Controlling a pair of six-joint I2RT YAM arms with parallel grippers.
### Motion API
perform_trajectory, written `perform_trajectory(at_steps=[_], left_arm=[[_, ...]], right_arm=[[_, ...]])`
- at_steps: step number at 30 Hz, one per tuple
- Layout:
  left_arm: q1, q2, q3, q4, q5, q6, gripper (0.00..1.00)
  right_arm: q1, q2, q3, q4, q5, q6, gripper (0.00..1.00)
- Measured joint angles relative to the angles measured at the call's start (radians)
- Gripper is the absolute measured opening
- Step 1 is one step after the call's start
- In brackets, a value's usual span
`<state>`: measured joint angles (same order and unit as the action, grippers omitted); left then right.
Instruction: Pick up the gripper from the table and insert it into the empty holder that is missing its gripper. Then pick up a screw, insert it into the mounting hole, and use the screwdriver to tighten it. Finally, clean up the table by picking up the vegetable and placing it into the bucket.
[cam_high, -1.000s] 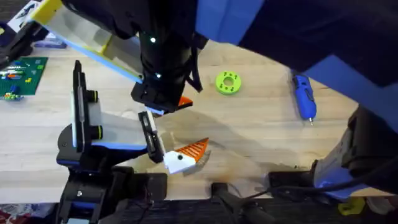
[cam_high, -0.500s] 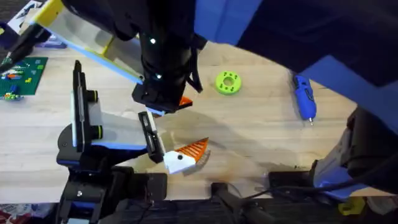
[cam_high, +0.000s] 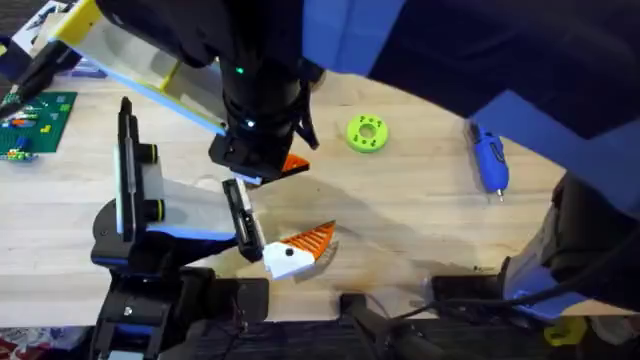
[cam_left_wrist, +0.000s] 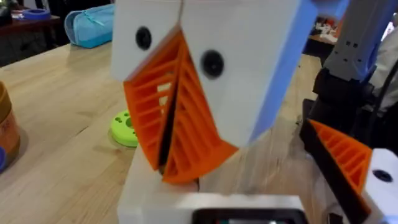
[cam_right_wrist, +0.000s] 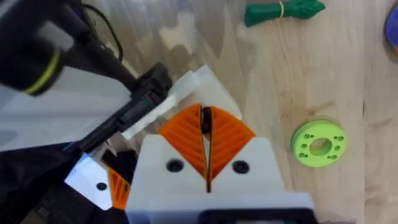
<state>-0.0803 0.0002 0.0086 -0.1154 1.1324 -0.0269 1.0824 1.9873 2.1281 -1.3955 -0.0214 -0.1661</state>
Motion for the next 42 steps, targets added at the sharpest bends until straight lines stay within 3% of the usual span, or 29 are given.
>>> perform_trajectory(at_steps=[42], left_arm=[[0.001, 0.002, 0.0, -0.002, -0.003, -0.03, 0.987]], right_arm=[[-0.001, 0.013, 0.006, 0.008, 0.002, 0.0, 0.012]])
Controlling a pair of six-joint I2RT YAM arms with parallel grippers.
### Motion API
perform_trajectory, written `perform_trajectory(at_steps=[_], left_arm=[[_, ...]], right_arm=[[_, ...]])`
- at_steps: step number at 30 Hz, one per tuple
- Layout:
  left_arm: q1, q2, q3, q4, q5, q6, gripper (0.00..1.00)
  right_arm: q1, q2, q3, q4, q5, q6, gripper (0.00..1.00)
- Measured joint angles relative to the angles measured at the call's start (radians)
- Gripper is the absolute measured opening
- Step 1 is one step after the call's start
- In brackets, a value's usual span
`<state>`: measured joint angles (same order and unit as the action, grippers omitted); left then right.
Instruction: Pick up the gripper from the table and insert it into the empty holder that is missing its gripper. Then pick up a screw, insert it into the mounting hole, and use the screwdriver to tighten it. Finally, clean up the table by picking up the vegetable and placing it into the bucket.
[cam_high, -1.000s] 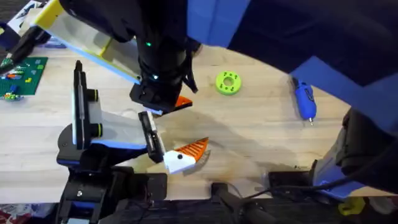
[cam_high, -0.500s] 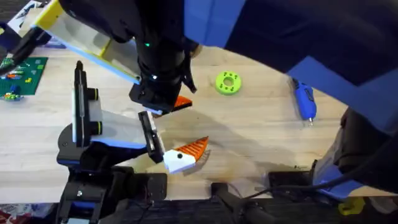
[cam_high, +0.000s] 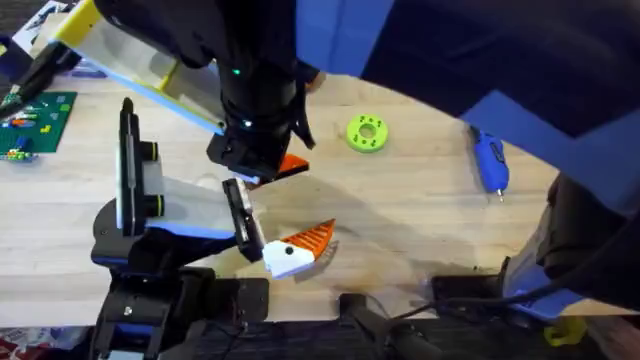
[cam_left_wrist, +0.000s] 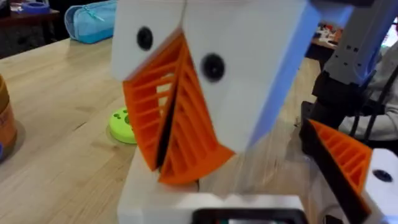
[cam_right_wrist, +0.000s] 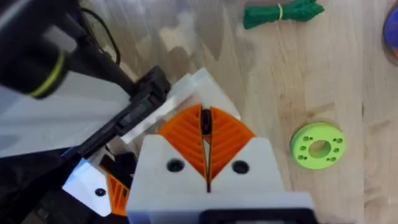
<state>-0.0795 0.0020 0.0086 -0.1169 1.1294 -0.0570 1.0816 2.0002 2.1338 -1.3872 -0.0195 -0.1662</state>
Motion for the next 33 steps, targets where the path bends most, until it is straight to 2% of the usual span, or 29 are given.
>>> perform_trajectory(at_steps=[2, 3, 4, 8, 9, 11, 33], left_arm=[[0.0, 0.0, 0.0, 0.0, 0.003, 0.001, 0.987], [0.0, 0.0, 0.0, 0.0, 0.004, 0.003, 0.987], [0.0, 0.0, 0.0, -0.001, 0.005, 0.002, 0.987], [0.0, 0.0, 0.0, -0.003, 0.011, 0.0, 0.987], [0.0, 0.0, 0.0, -0.003, 0.011, 0.0, 0.987], [0.0, 0.0, 0.0, -0.002, 0.011, 0.0, 0.987], [0.0, -0.001, 0.0, -0.001, 0.008, 0.028, 0.986]], right_arm=[[0.0, 0.0, 0.0, 0.009, 0.002, -0.002, 0.096], [0.0, 0.002, 0.0, 0.014, 0.004, -0.002, 0.18], [-0.001, 0.003, 0.0, 0.016, 0.01, -0.004, 0.3], [-0.025, 0.005, 0.007, 0.012, 0.052, -0.008, 0.891], [-0.032, 0.005, 0.008, 0.01, 0.056, -0.014, 0.967], [-0.035, 0.005, 0.01, 0.01, 0.057, -0.014, 0.994], [-0.03, -0.008, 0.03, -0.018, 0.047, -0.022, 0.995]])
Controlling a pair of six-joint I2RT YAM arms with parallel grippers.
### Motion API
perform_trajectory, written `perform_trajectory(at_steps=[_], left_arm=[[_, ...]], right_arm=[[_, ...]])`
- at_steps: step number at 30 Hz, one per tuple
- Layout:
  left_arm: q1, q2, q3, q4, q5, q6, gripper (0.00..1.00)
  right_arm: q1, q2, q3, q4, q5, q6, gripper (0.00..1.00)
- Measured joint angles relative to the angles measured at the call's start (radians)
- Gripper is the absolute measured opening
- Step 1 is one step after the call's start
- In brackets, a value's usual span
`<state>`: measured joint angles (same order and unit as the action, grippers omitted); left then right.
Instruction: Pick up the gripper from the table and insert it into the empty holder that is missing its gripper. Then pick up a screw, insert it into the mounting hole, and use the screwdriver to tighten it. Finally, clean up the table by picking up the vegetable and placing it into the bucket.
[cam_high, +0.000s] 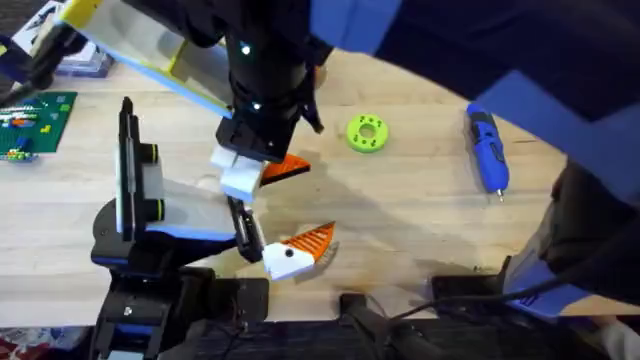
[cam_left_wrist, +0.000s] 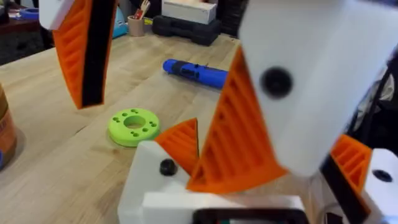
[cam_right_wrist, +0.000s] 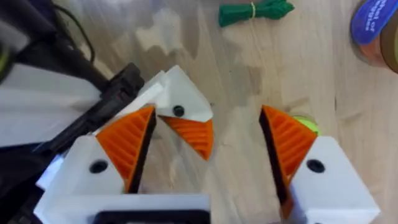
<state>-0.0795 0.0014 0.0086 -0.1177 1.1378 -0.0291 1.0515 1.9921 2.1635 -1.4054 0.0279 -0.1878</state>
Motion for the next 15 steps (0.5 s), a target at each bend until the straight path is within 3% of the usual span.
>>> perform_trajectory(at_steps=[15], left_arm=[[0.0, 0.0, 0.0, 0.0, 0.0, 0.003, 0.987]], right_arm=[[-0.121, -0.14, 0.011, -0.073, -0.033, 0.0, 0.995]])
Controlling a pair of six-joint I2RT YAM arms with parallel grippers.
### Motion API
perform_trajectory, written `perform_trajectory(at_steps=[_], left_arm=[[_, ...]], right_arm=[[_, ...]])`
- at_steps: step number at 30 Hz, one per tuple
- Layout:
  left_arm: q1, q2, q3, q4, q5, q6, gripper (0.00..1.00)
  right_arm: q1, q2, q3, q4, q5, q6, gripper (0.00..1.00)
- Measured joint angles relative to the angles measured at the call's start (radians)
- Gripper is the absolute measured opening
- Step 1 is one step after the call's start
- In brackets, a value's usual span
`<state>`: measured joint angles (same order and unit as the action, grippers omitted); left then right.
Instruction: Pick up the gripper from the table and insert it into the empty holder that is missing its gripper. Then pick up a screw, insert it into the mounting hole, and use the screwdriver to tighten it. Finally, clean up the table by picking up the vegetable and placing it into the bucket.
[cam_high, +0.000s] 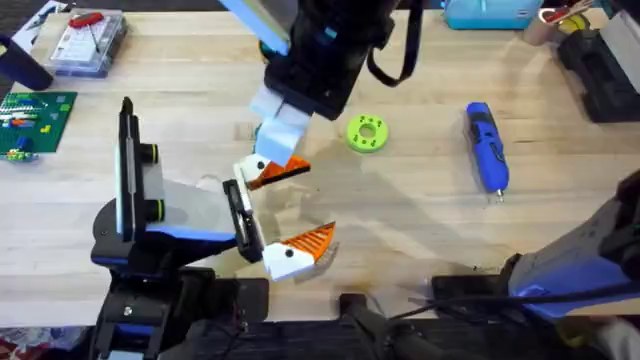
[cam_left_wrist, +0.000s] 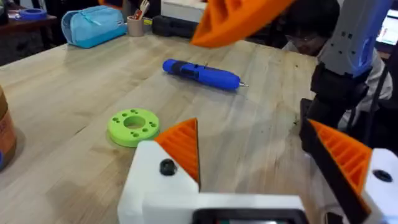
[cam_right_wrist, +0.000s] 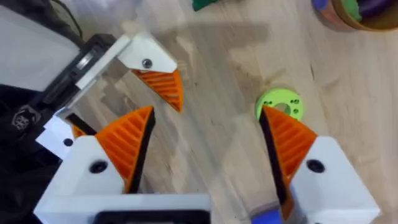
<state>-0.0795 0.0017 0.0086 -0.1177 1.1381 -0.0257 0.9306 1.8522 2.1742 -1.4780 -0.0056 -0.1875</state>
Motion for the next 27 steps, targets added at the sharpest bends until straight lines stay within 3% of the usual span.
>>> perform_trajectory(at_steps=[9, 18, 27], left_arm=[[0.0, 0.0, 0.0, 0.0, 0.0, 0.0, 0.987], [0.0, 0.0, 0.0, 0.0, 0.0, 0.0, 0.987], [0.0, 0.0, 0.0, 0.0, 0.0, 0.0, 0.986]], right_arm=[[-0.028, -0.06, -0.101, 0.013, -0.045, -0.011, 0.995], [-0.028, -0.291, -0.459, 0.191, -0.063, -0.082, 0.995], [-0.028, -0.314, -0.496, 0.214, -0.063, -0.055, 0.995]])
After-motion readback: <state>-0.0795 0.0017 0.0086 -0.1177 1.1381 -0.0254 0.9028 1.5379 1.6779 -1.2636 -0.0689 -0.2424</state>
